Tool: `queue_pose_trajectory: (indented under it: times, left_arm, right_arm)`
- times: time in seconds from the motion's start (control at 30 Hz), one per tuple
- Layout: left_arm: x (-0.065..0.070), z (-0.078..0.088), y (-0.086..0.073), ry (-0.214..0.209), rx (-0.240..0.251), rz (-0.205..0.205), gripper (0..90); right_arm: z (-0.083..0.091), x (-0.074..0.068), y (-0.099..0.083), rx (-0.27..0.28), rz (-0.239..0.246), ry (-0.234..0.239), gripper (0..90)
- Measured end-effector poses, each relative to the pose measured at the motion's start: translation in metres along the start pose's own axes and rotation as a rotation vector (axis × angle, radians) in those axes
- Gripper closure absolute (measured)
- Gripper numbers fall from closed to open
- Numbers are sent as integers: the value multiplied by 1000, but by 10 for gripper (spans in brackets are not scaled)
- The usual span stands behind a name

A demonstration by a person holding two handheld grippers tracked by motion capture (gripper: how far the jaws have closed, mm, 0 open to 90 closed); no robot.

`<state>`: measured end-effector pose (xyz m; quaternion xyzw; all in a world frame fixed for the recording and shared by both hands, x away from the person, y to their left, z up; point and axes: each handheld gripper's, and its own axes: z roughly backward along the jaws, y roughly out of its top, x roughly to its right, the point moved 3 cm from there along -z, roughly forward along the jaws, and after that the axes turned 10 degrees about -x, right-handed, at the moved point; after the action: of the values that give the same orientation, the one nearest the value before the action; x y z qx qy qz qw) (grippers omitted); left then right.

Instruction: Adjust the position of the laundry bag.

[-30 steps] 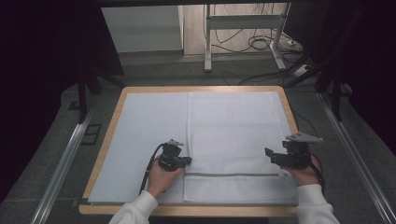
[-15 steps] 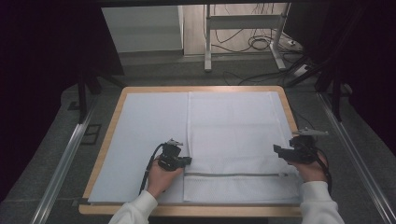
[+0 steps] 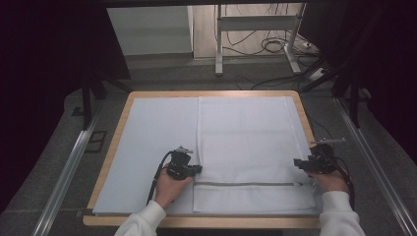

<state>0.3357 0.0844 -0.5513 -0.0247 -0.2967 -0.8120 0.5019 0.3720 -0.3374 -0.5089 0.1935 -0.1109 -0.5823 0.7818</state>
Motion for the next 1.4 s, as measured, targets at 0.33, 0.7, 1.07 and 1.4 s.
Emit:
queue_pose_trajectory:
  times: [0.33,0.7,1.07,1.4]
  left_arm:
    - [0,0,0,-1,1,-2,899]
    - [0,0,0,-3,-3,-2,900]
    - [0,2,1,0,5,-4,900]
    - [-1,2,1,-1,3,-2,900]
  right_arm:
    - [-9,9,-3,-52,-34,29,462]
    - [-14,7,-2,-75,-9,-16,633]
    - [-14,4,-2,-80,36,-30,864]
    - [-12,4,-2,-59,42,-8,873]
